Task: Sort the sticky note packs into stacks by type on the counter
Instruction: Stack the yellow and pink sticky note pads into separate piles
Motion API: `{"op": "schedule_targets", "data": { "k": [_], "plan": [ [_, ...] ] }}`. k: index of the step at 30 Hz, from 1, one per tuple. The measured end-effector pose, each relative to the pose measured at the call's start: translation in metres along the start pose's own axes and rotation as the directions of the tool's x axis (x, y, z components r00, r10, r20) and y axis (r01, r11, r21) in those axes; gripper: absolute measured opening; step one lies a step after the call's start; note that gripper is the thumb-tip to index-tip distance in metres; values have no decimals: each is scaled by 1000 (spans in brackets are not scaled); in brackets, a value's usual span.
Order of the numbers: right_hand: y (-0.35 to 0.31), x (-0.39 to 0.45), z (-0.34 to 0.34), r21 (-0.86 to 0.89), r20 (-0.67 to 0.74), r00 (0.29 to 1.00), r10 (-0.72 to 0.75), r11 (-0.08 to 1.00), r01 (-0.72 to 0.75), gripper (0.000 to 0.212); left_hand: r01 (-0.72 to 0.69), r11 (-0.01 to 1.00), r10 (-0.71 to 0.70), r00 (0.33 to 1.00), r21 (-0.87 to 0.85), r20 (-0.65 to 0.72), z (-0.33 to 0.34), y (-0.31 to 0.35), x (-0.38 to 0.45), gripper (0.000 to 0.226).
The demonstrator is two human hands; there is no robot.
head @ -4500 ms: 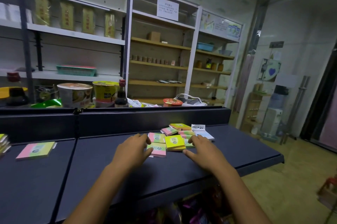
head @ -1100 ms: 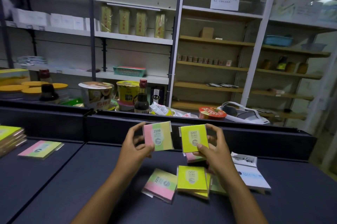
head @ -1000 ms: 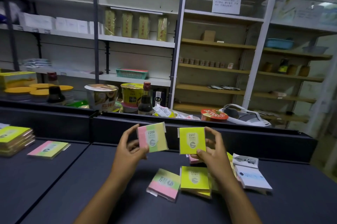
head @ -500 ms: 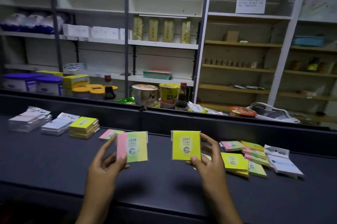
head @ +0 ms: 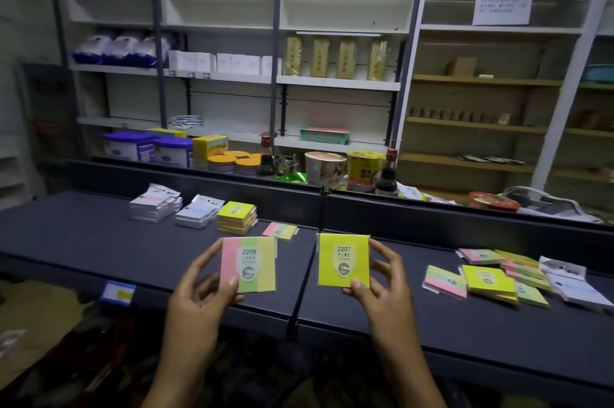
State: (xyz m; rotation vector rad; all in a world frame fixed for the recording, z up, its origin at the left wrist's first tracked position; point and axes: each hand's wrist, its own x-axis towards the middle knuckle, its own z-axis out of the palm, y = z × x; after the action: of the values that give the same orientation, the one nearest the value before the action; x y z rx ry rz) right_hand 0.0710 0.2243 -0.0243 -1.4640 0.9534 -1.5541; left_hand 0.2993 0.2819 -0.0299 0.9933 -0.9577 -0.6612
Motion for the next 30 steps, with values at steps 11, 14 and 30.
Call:
{"op": "schedule_targets", "data": {
  "k": [11,14,30],
  "plan": [
    [16,52,43,31,38,998,-47,998,46,58,-39,998,39,999,48,-15,-14,-10,50,52],
    [25,79,49,29,51,997,-65,998,64,59,-44,997,45,999,69,-14,-6,-20,77,51],
    [53,206,70,-30,-25,993,-115,993,114,58,13,976,-44,989,215,140,55,-101,227,44]
  ]
}}
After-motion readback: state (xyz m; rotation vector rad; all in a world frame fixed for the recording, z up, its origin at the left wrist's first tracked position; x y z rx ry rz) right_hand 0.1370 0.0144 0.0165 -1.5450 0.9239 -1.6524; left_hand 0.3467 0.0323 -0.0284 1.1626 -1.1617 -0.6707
